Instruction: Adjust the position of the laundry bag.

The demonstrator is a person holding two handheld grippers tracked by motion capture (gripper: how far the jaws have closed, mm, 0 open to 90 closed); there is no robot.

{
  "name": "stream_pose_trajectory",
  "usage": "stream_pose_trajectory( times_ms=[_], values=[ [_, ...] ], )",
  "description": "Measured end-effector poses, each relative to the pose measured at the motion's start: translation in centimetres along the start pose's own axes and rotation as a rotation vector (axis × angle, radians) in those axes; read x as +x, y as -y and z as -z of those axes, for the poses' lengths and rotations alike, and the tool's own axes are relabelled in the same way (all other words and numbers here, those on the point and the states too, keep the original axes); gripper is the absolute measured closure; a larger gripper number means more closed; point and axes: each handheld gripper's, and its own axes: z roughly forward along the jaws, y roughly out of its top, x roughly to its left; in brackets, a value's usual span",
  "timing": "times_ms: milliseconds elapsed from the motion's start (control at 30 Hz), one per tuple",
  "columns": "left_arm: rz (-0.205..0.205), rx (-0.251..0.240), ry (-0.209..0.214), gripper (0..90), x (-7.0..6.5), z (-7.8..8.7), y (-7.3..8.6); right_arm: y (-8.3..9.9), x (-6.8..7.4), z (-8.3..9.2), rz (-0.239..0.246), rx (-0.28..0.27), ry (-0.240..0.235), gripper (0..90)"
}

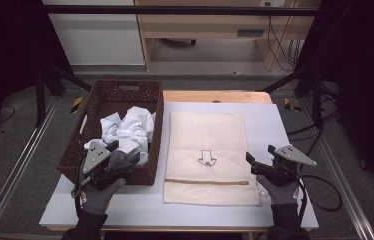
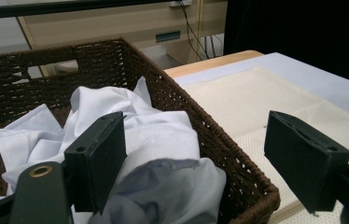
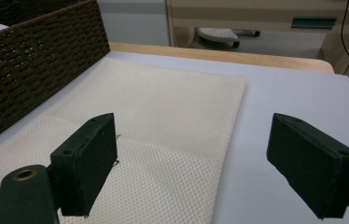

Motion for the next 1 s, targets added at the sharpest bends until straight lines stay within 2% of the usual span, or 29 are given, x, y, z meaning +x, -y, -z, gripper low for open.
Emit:
stream_pose_trajectory(
  times_ms=[200, 433, 533, 567, 700, 800, 1000],
  values=[
    [-0.002, -0.011, 0.003, 21.6, -0.7, 0.0, -0.3, 0.1, 0.2, 0.1, -0.009, 0.005, -0.005, 17.8],
    [-0.03, -0.002, 0.051, 24.5, -2.6, -0.3, -0.5, 0.2, 0.6, -0.1, 0.006, 0.013, -0.003, 19.3],
    [-0.051, 0.012, 0.074, 26.3, -3.8, -0.5, -0.5, 0.2, 0.9, -0.3, 0.006, 0.021, -0.011, 19.5],
    [-0.051, 0.012, 0.074, 27.3, -3.8, -0.5, -0.5, 0.2, 0.9, -0.3, 0.006, 0.021, -0.011, 19.5],
    [-0.099, 0.03, 0.119, 31.3, -6.4, -0.6, -0.5, 0.5, 1.1, -0.7, 0.015, 0.038, -0.005, 20.8],
    [-0.117, 0.048, 0.155, 34.3, -8.0, -0.7, -0.4, 0.7, 1.0, -0.9, 0.012, 0.047, 0.0, 22.0],
    [-0.126, 0.107, 0.205, 41.5, -9.7, -1.4, 0.7, 1.3, 1.1, -1.7, 0.017, 0.111, 0.006, 25.6]
  ],
)
